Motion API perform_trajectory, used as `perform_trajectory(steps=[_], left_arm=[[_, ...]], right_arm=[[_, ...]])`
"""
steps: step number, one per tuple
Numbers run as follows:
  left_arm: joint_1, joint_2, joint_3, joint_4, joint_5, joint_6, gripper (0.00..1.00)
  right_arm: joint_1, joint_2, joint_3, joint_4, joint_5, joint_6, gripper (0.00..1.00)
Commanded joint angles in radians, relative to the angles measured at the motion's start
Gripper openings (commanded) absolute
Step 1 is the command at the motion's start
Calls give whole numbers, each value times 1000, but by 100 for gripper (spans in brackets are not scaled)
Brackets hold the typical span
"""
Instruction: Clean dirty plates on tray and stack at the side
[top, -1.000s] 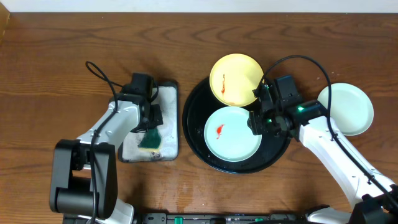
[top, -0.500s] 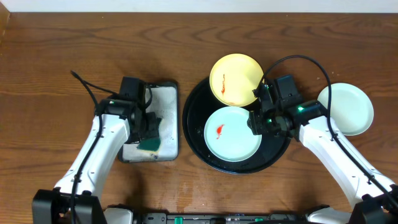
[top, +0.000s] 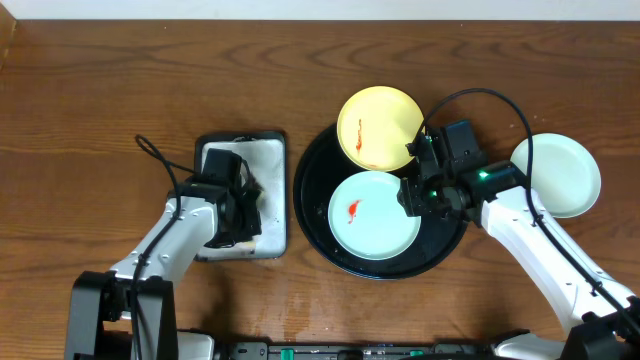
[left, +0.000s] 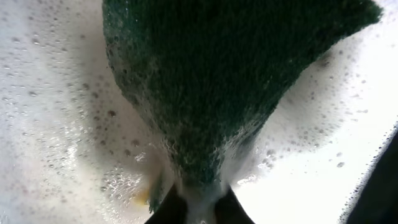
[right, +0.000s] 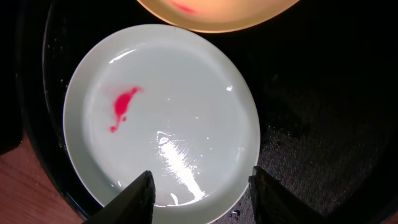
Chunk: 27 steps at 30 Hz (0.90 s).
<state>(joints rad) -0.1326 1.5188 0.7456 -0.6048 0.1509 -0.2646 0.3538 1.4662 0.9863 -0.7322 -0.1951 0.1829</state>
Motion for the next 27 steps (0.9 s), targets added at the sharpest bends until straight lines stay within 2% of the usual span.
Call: perform_trajectory(steps=[1, 4, 6, 8, 10, 15, 19, 21, 24, 25, 26, 27], left_arm=[[3, 6, 9, -16, -2, -2, 7], [3, -22, 64, -66, -2, -2, 9], [3, -45, 107, -111, -2, -2, 38], [3, -65, 141, -143, -5, -1, 47], [3, -88, 160, -144, -6, -1, 52], [2, -60, 133, -99, -74, -1, 53], [2, 13, 95, -41, -72, -2, 52], [2, 57, 83, -19, -71, -2, 47], [2, 121, 79, -2, -51, -2, 31], [2, 138, 79, 2, -46, -2, 24], [2, 154, 79, 5, -46, -2, 12], [2, 163, 79, 6, -46, -1, 8]], right_arm=[[2, -8, 11, 3, -13, 14, 47], [2, -8, 11, 3, -12, 14, 47], [2, -8, 11, 3, -12, 14, 47], [2, -8, 11, 3, -12, 14, 48], [2, -8, 11, 3, -12, 14, 47], [2, -8, 11, 5, -12, 14, 47], [2, -8, 11, 6, -12, 14, 47], [2, -8, 11, 6, -13, 14, 47], [2, -8, 11, 7, -12, 14, 47], [2, -8, 11, 8, -12, 14, 47], [2, -8, 11, 9, -12, 14, 47], [2, -8, 11, 10, -12, 14, 47]])
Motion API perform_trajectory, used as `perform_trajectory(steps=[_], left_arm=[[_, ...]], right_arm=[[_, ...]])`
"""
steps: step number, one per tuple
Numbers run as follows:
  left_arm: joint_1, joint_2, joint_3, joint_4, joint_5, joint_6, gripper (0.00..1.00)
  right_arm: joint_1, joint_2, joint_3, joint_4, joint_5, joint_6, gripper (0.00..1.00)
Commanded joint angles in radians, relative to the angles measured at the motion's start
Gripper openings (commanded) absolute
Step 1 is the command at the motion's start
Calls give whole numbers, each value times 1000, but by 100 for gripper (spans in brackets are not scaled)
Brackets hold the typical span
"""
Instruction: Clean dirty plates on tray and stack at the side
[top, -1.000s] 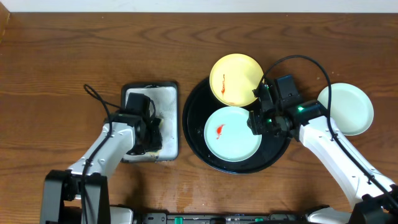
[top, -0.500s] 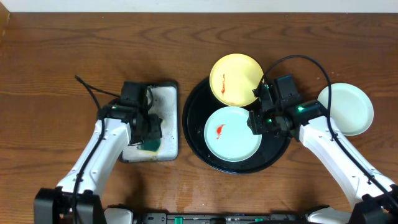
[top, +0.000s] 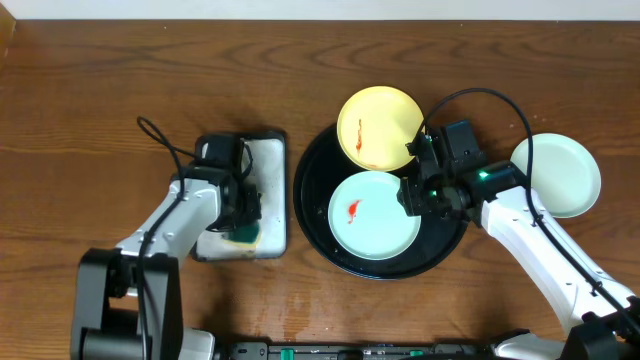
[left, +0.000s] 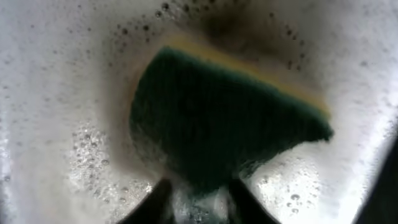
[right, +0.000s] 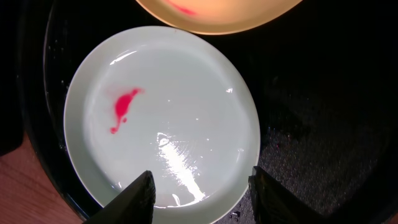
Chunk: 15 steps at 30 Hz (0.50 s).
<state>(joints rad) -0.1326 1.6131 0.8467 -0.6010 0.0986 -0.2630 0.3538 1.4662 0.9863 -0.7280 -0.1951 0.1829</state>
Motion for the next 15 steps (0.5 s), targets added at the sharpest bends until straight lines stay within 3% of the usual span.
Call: perform_trajectory(steps=[1, 8, 15], left_arm=[[3, 70, -22, 1, 6, -3, 7], [2, 6, 76, -126, -9, 1, 7], [2, -115, 260, -310, -1, 1, 8]], right_arm=[[2, -8, 11, 6, -12, 14, 47], [1, -8, 10, 10, 77, 16, 44], [-2, 6, -26, 26, 226, 162, 41]])
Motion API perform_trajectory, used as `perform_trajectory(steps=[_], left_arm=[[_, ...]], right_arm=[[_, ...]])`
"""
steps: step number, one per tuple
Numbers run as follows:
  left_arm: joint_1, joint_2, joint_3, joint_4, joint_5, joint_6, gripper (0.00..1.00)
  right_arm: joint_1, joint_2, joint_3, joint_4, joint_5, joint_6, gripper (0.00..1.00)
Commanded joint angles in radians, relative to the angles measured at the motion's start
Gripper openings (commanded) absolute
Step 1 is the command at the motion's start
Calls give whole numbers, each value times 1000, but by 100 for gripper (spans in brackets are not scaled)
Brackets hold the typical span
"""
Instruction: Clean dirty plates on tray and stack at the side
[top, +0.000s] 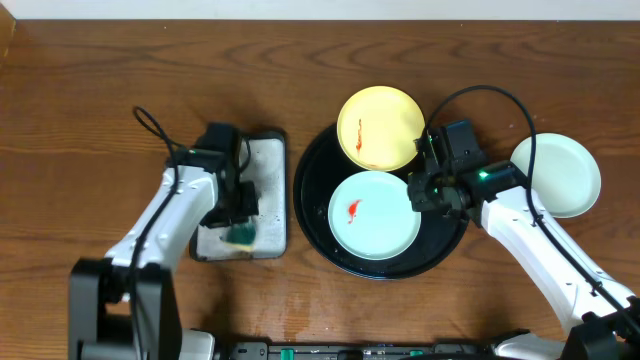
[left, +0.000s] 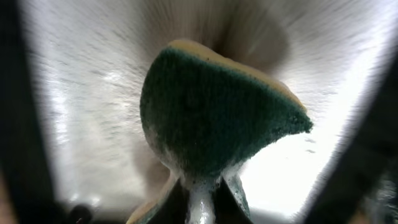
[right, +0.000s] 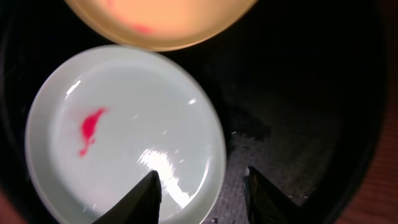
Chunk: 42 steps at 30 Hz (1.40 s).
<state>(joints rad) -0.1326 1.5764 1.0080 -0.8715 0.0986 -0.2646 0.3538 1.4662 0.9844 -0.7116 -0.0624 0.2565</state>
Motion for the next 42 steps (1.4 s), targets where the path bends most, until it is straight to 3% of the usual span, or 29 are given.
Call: perform_trajectory(steps=[1, 3, 6, 9, 13, 18, 35, 39, 42], left_arm=[[2, -96, 116, -57, 0, 2, 8], [-6, -137, 139, -71, 23, 2, 8], [-39, -189, 142, -58, 87, 2, 8], [-100, -214, 142, -29, 150, 1, 7], [-211, -200, 140, 19, 155, -15, 8], [-331, -143, 138, 91, 152, -90, 7], [-601, 274, 126, 464, 230, -467, 8], [-621, 362, 126, 515, 259, -470, 7], [-598, 404, 127, 456, 207, -471, 8]], right_arm=[[-3, 14, -32, 21, 92, 87, 39], [-3, 39, -45, 40, 66, 87, 30], [-3, 87, -52, 59, 8, 52, 27], [-3, 141, -52, 69, -9, 42, 34], [-3, 225, -52, 84, 9, 45, 34], [-3, 312, -52, 79, -24, 62, 1], [-1, 318, -52, 76, -28, 64, 1], [0, 318, -52, 76, -28, 64, 1], [0, 318, -52, 74, -29, 64, 1]])
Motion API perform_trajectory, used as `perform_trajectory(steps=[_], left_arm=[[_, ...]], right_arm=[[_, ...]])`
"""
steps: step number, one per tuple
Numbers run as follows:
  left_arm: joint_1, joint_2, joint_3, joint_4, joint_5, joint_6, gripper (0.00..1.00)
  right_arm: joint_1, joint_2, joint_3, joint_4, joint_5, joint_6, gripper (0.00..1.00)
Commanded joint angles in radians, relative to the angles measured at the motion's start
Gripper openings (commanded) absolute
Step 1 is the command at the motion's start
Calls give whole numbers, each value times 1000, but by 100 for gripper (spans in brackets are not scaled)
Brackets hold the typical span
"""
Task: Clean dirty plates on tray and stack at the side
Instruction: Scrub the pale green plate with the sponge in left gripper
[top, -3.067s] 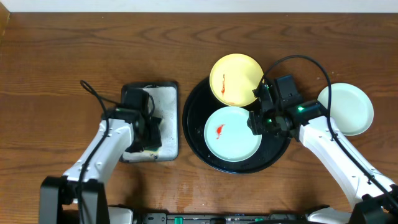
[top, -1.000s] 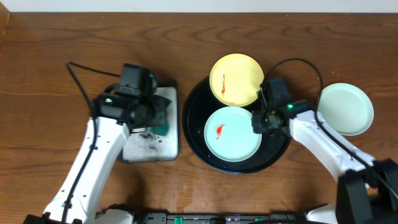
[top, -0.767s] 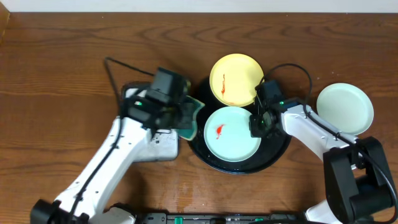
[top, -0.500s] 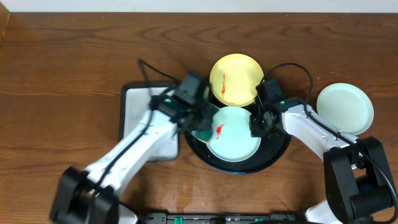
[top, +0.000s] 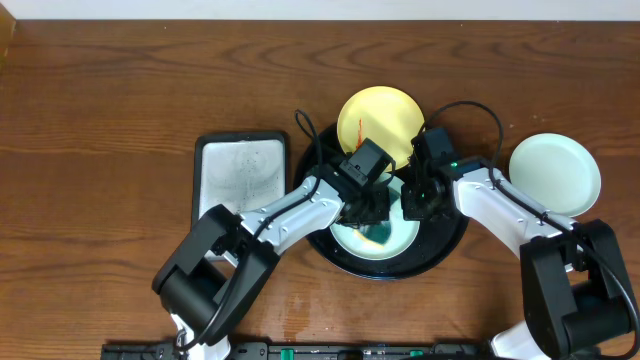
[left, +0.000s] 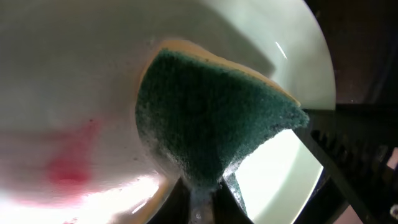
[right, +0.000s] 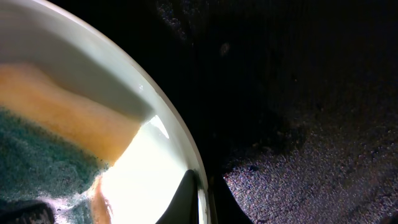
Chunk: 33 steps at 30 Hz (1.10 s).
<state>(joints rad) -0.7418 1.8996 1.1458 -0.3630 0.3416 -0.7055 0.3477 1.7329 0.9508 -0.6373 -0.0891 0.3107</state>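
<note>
A pale green plate (top: 398, 238) with a red smear (left: 67, 169) lies in the round black tray (top: 437, 250). My left gripper (top: 372, 218) is shut on a green-and-yellow sponge (left: 211, 118), which is pressed onto that plate beside the smear. At the plate's right edge, my right gripper (top: 412, 205) is shut on the rim (right: 180, 140); the sponge (right: 43, 162) shows just beyond it. A yellow plate (top: 378, 122) with a red streak sits at the back of the tray. One clean pale plate (top: 556, 175) rests on the table to the right.
A grey rectangular dish of soapy foam (top: 240, 180) stands left of the tray. The left arm reaches across the tray's front left. Brown wooden tabletop (top: 120, 100) surrounds everything.
My left gripper, with the sponge, was over the foam dish and is now on the pale green plate in the tray. My right gripper was open over the plate's right side and is now shut on its rim.
The sponge was first pressed into the foam in the dish, held by my left gripper. It then stood higher above the foam, and now it is on the stained pale green plate. My right gripper stayed open over that plate, then came to grip its rim.
</note>
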Motion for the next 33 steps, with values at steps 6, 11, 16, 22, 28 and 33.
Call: perform_trajectory(steps=[6, 11, 16, 22, 28, 33], left_arm=[[92, 79, 13, -275, -334, -52, 7], [144, 79, 54, -427, -512, -38, 7], [150, 79, 64, -406, -531, 21, 7], [120, 81, 52, -271, -253, 20, 8], [52, 91, 45, -76, 60, 2, 8], [-14, 92, 45, -9, 97, -68, 8]], right_arm=[[6, 51, -19, -6, -2, 10, 1], [6, 51, -19, -5, -2, 10, 1], [6, 51, -19, -5, -2, 10, 1], [6, 51, -19, -6, -2, 10, 1], [6, 51, -19, -6, -2, 10, 1], [6, 51, -19, -6, -2, 10, 1]])
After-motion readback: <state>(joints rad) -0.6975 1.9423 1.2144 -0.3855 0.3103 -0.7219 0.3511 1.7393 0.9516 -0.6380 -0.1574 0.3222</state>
